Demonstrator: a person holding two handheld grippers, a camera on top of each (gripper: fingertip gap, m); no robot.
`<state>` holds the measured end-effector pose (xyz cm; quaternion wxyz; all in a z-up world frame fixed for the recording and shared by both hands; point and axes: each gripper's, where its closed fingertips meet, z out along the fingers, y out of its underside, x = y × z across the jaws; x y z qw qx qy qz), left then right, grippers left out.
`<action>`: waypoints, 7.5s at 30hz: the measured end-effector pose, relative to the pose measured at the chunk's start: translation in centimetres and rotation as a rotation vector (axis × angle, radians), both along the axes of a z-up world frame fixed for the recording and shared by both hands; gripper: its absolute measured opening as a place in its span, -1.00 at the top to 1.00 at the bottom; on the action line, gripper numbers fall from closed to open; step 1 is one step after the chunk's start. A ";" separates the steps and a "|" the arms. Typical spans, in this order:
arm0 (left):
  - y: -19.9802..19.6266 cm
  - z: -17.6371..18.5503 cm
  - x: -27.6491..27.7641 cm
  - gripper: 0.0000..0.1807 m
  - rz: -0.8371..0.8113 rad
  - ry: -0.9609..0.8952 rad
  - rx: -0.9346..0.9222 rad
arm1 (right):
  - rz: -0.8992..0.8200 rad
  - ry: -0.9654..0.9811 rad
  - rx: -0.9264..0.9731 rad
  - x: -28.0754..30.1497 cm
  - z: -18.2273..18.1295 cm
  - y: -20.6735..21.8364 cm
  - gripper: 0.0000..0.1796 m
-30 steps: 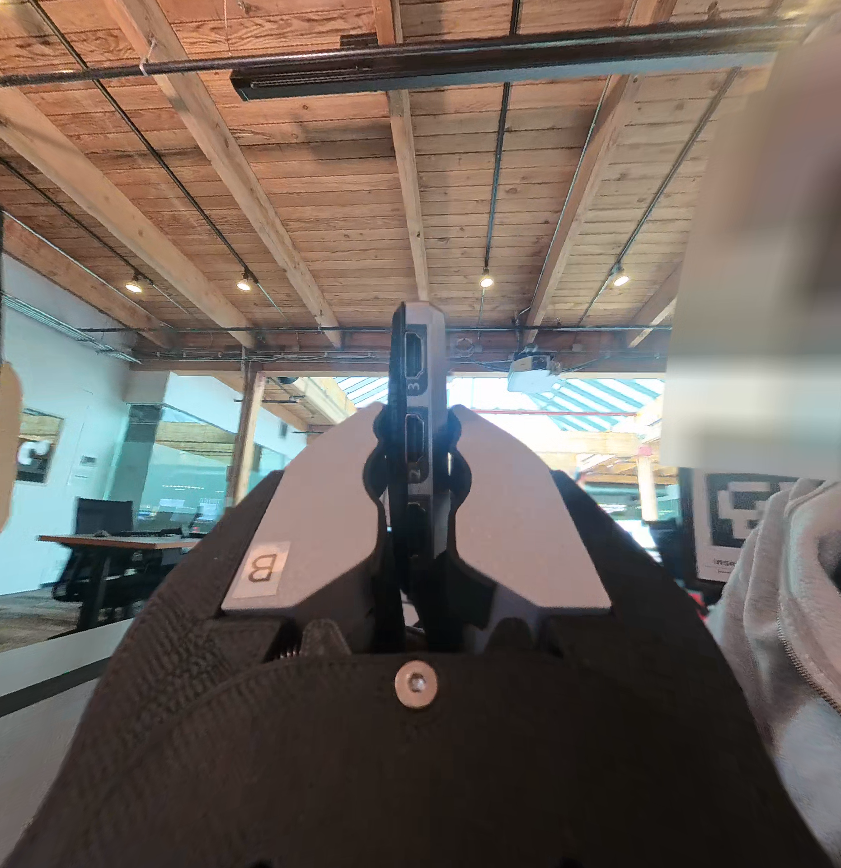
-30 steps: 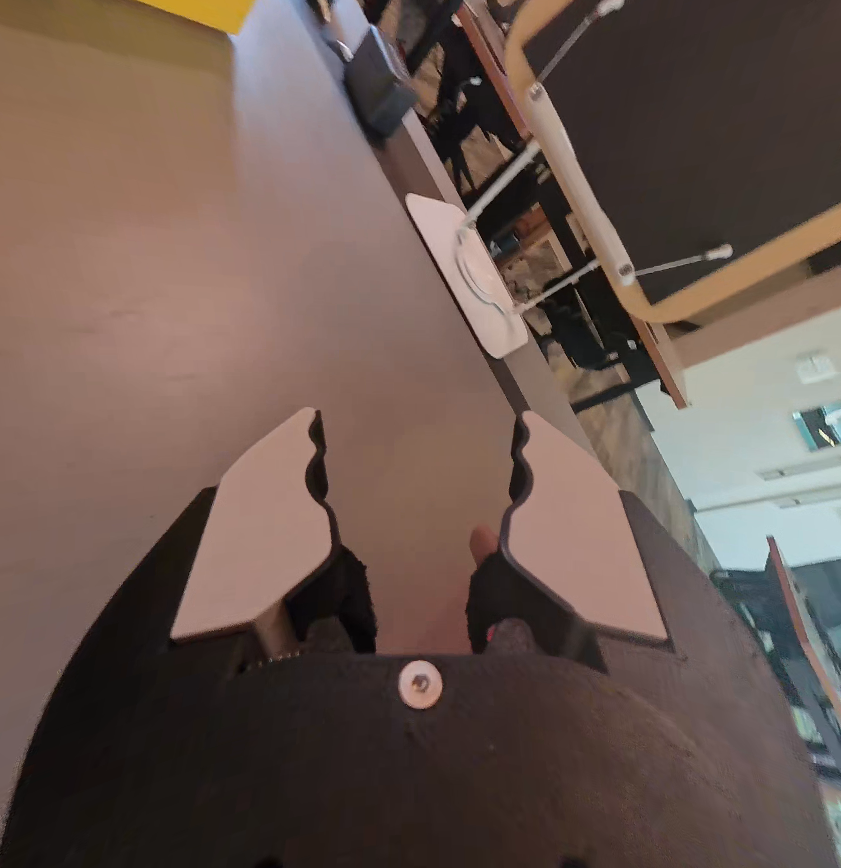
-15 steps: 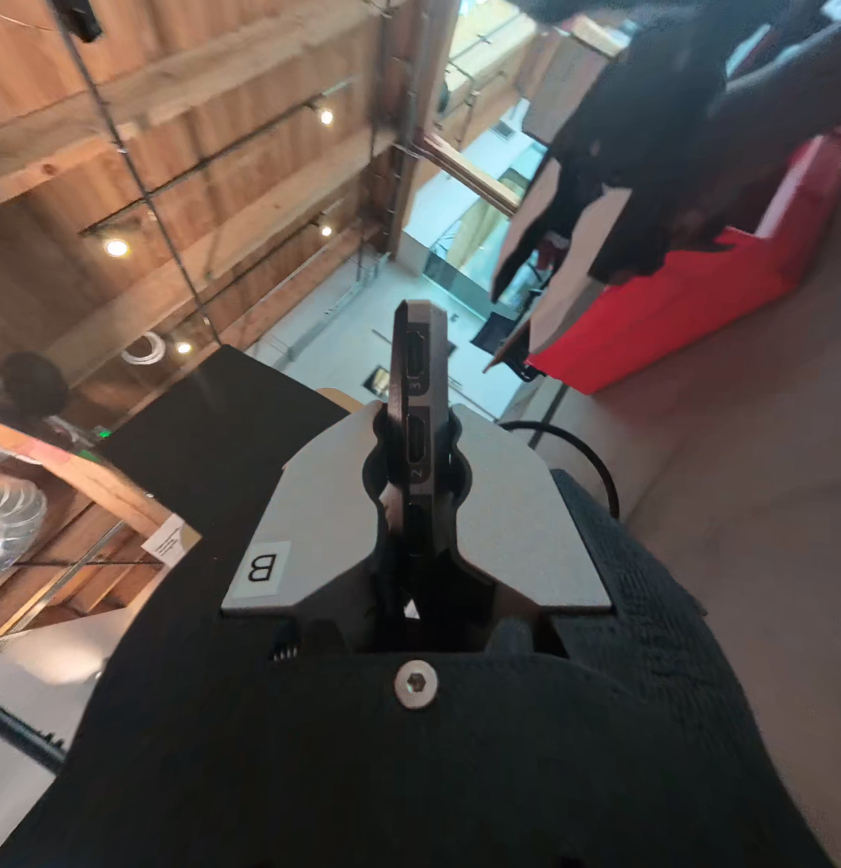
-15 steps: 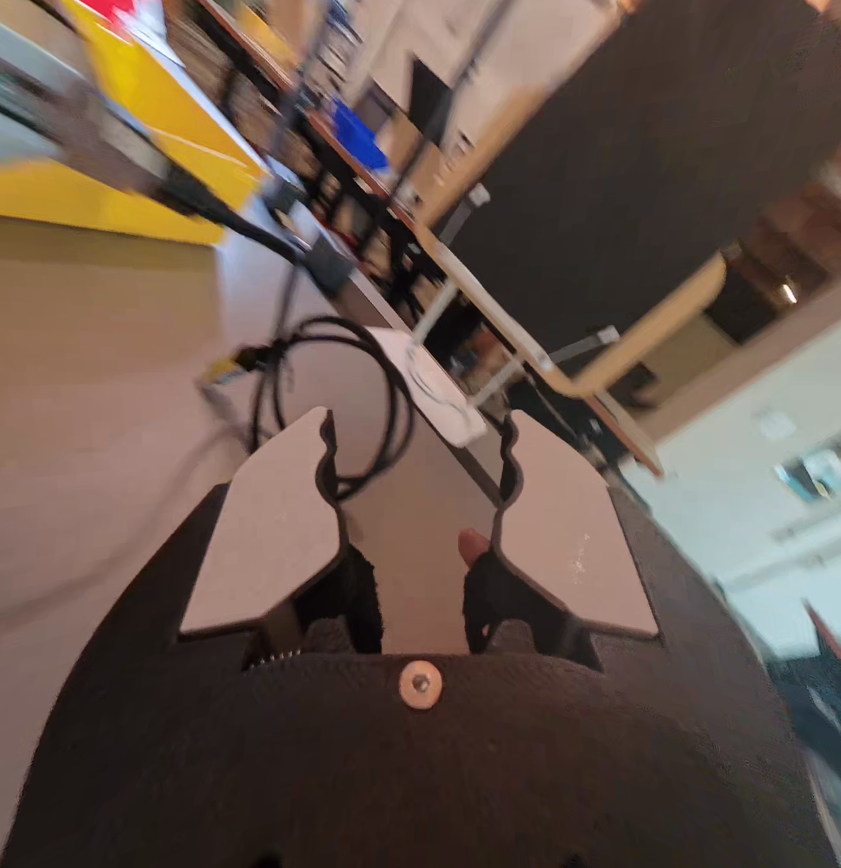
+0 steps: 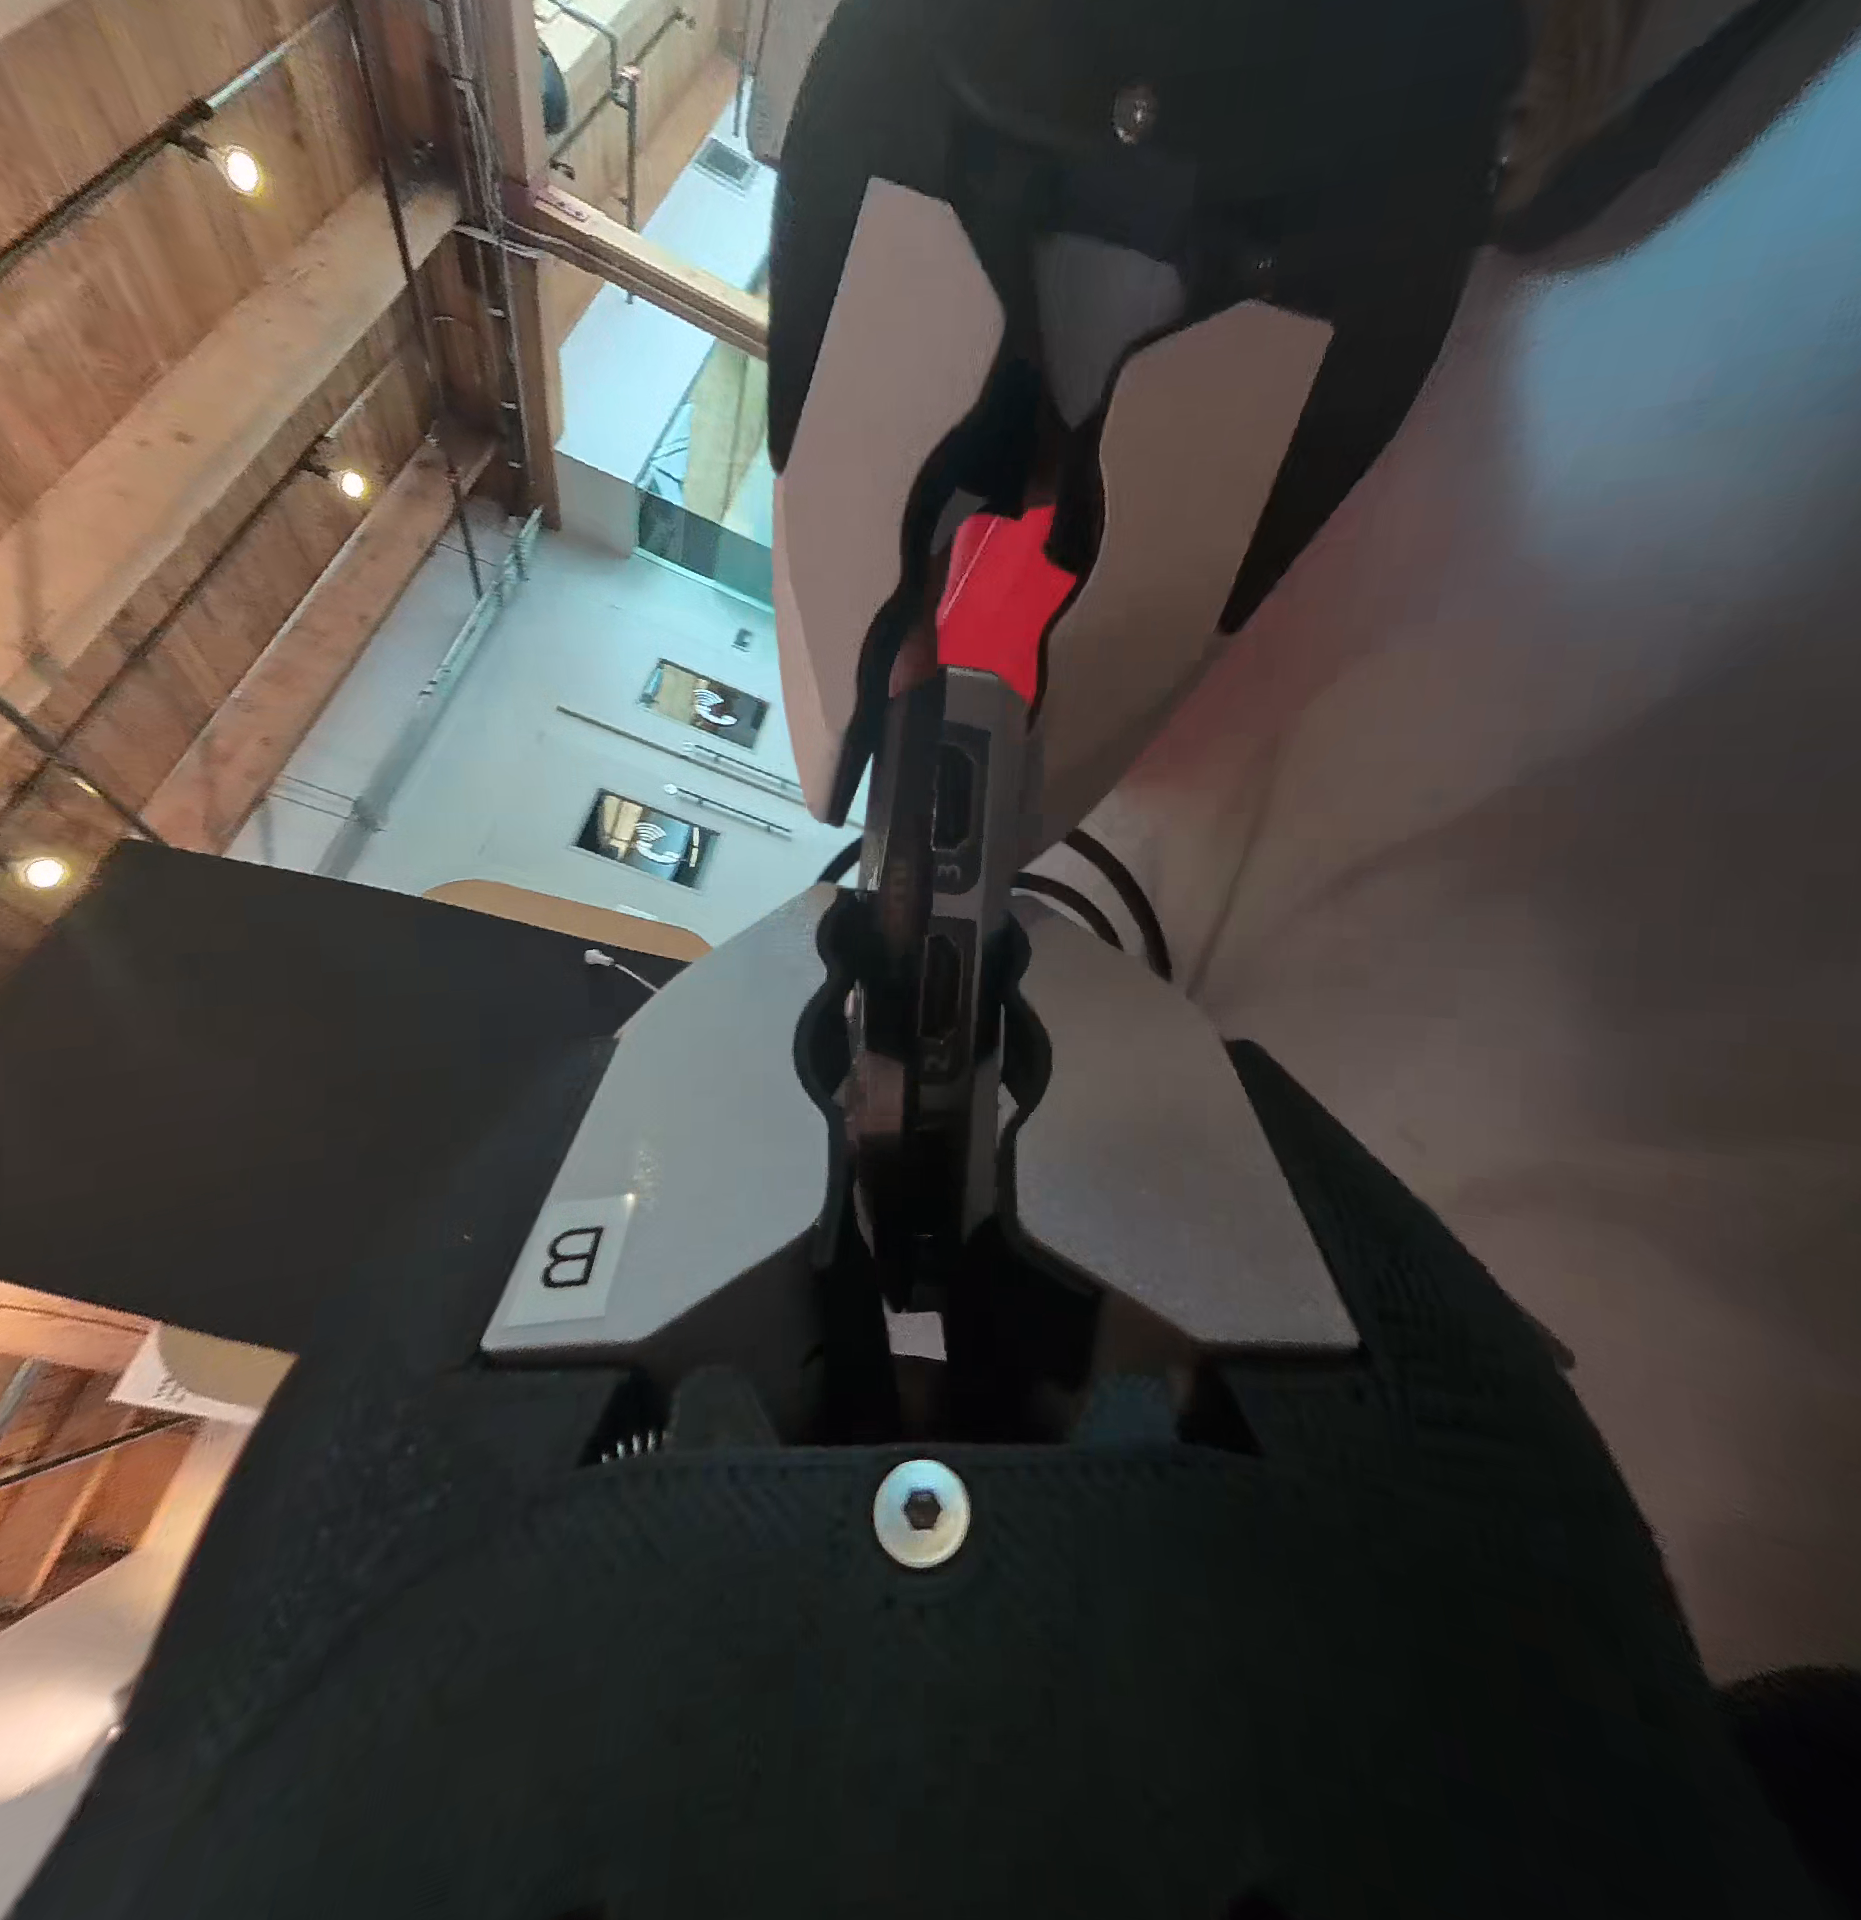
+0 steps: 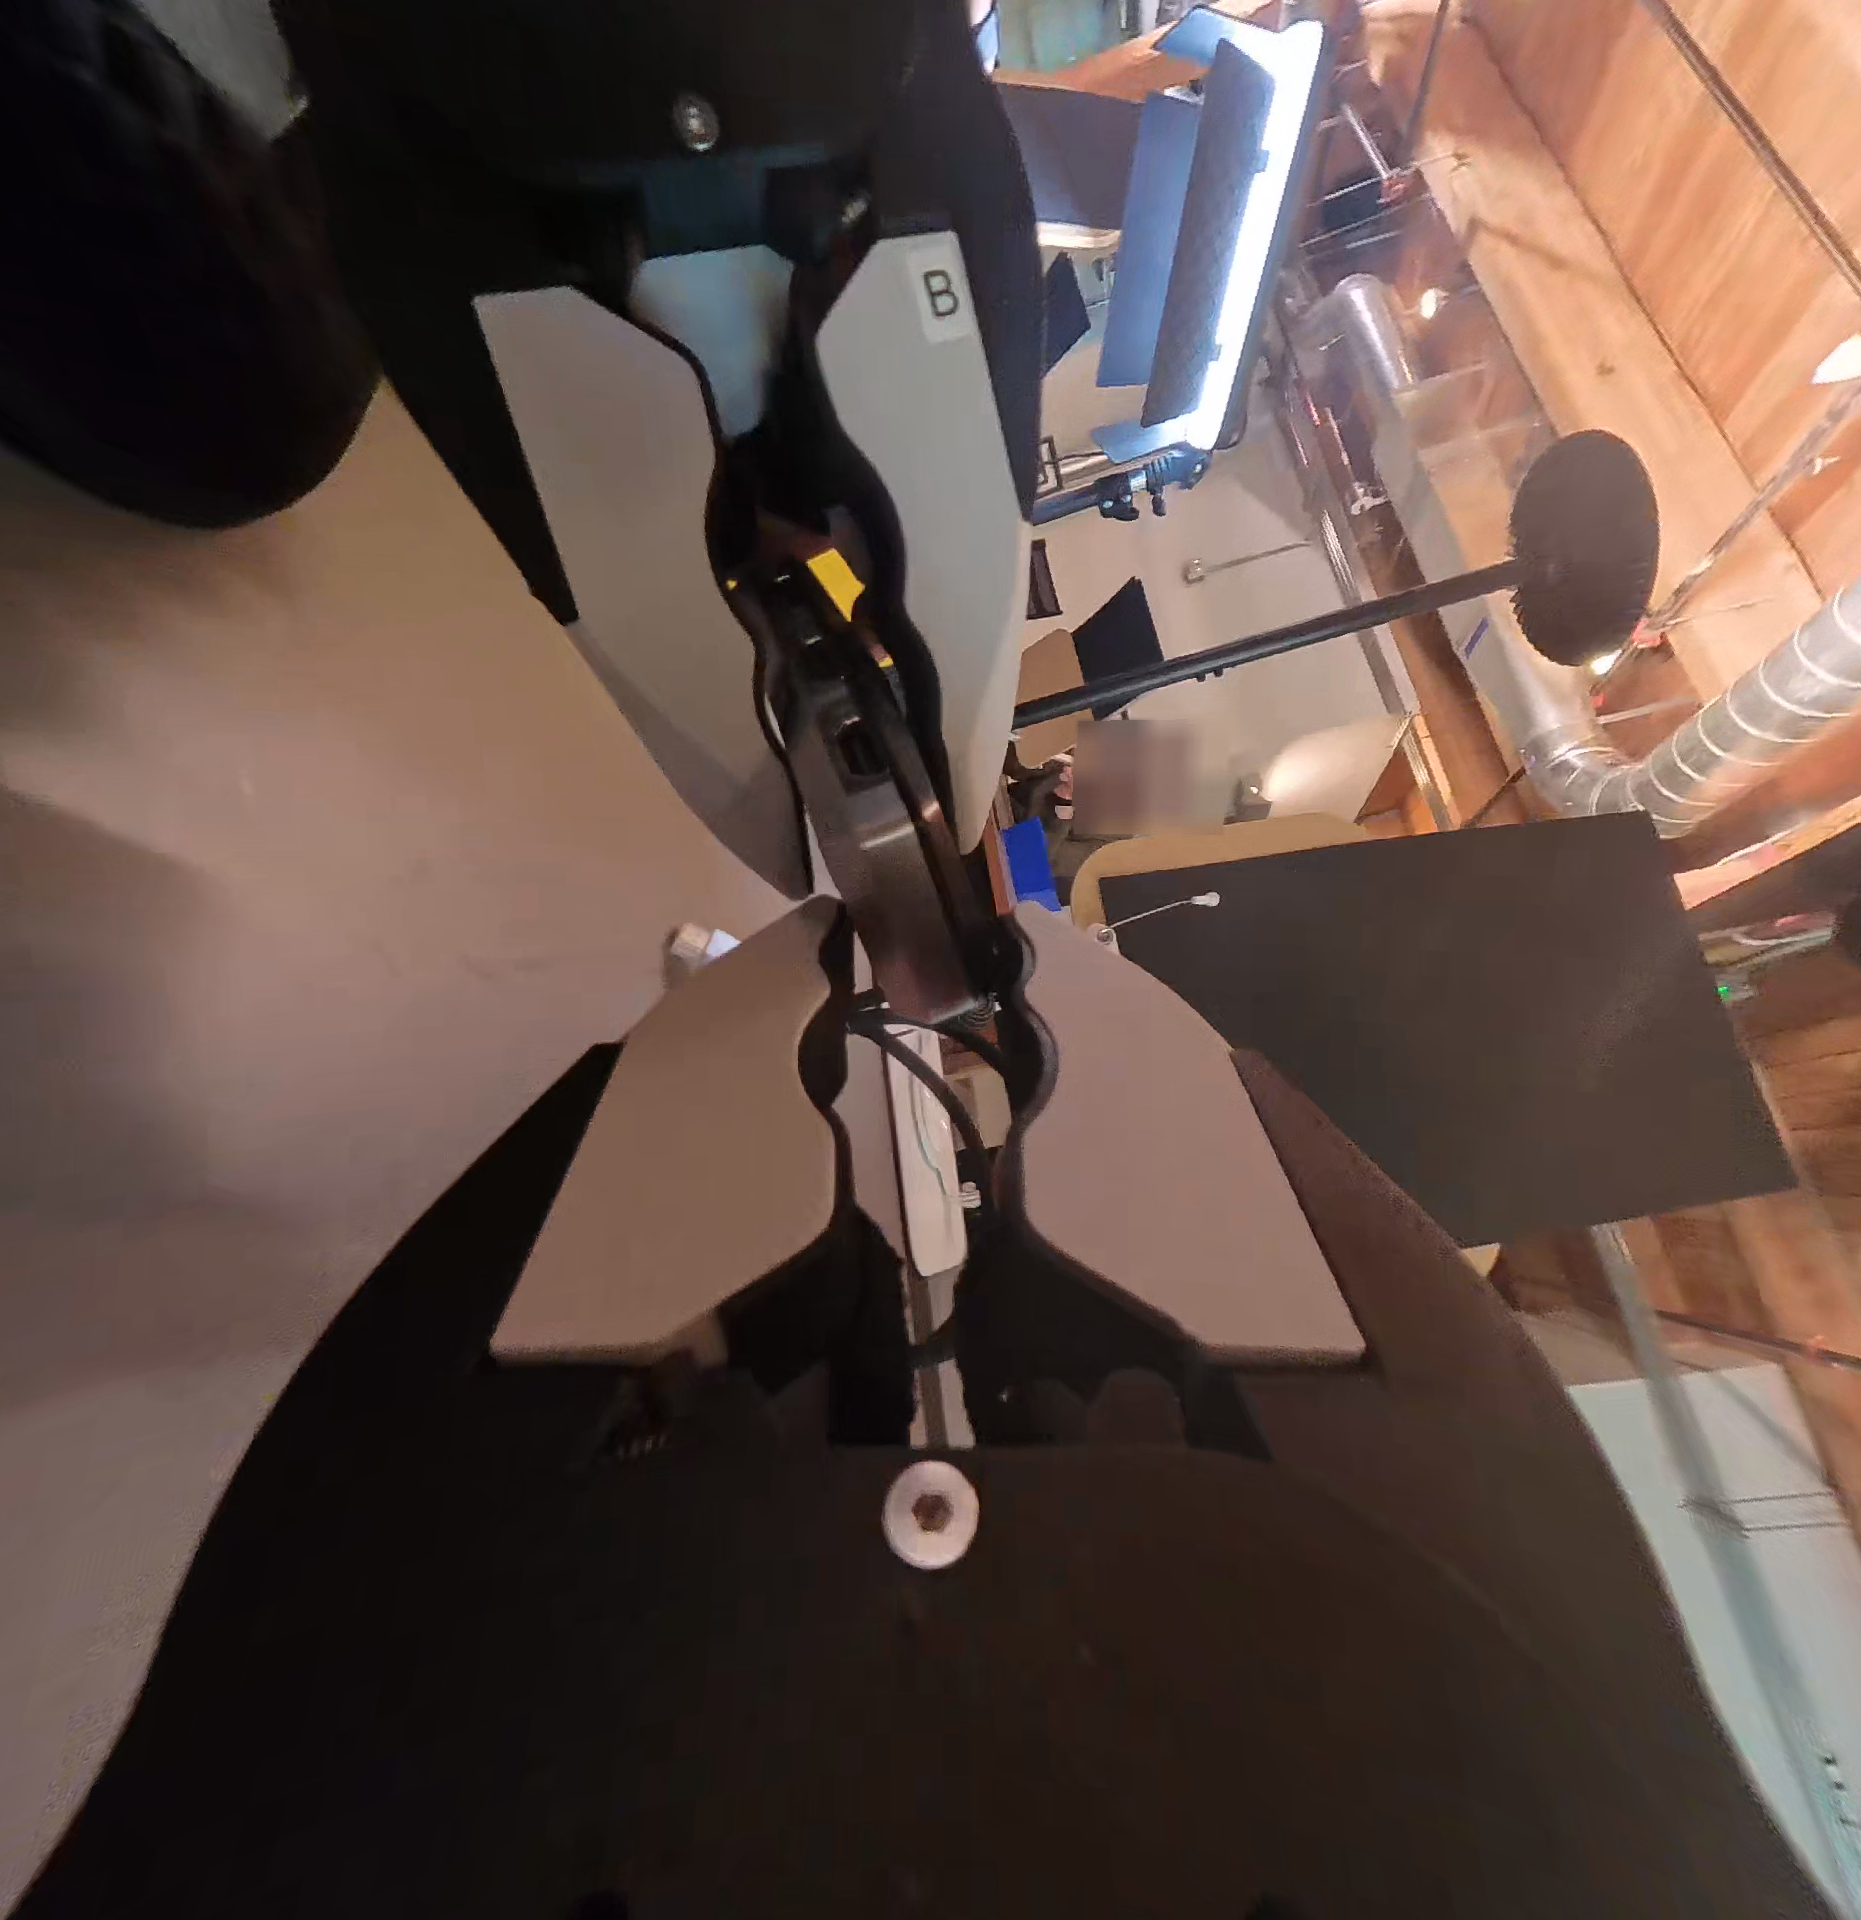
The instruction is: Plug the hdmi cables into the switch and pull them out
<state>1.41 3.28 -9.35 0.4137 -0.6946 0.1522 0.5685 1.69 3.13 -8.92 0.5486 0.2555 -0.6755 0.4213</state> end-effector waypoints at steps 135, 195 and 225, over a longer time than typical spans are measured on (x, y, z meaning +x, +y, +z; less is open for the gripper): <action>-41.5 -5.6 13.5 0.85 1.441 -0.616 0.713 | -0.015 -1.304 -0.652 -6.4 -3.7 3.3 -0.15; -41.9 -5.9 6.5 0.92 1.581 -0.829 0.187 | -0.034 -1.145 -0.468 -5.0 -4.6 2.5 -0.02; -2.4 5.3 -4.0 0.93 0.537 0.160 0.318 | 0.423 -0.979 -0.852 -1.5 5.0 4.7 0.21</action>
